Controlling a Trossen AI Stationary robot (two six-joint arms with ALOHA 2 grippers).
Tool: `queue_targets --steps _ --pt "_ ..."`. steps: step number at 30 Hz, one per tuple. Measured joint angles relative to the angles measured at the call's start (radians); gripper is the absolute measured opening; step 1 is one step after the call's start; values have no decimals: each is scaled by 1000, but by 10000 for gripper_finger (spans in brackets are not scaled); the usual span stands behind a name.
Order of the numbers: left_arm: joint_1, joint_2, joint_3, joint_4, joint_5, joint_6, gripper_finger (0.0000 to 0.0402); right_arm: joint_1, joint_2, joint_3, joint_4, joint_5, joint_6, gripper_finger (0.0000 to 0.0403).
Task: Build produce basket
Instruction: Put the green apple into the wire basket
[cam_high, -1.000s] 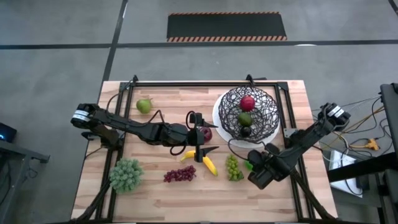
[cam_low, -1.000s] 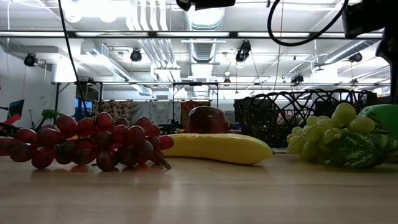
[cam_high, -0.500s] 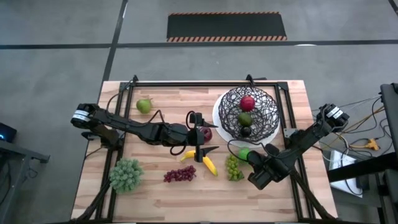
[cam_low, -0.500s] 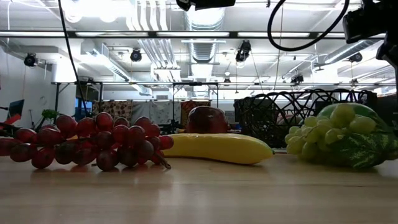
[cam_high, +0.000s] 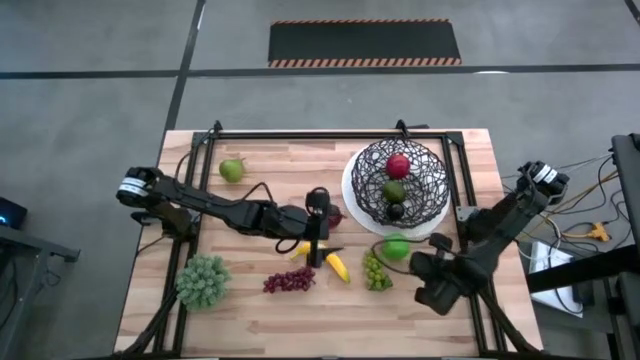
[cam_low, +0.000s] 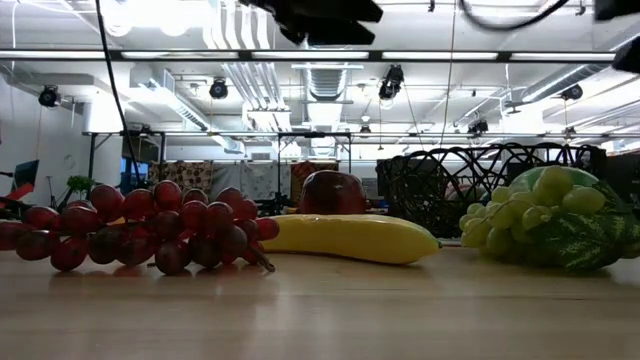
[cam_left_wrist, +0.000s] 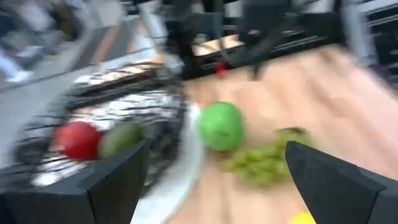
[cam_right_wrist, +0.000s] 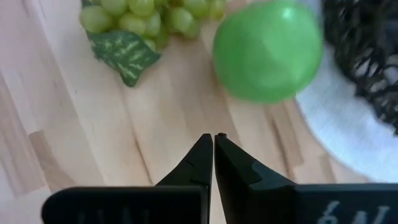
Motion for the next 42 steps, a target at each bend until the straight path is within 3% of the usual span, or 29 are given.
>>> queue_targets --steps 5,17,26,32,42 --pt "-37 42 6 19 61 -42 356 85 -57 -76 51 114 30 8" --pt "-90 233 92 157 54 -196 356 97 -95 -237 120 137 40 9" --pt "-90 406 147 439 12 -241 347 100 -102 -294 132 266 64 9" --pt "-89 518 231 487 -35 -227 273 104 -106 -305 149 334 62 9" --pt "-57 625 338 488 -49 -181 58 104 -106 -305 151 334 41 9"
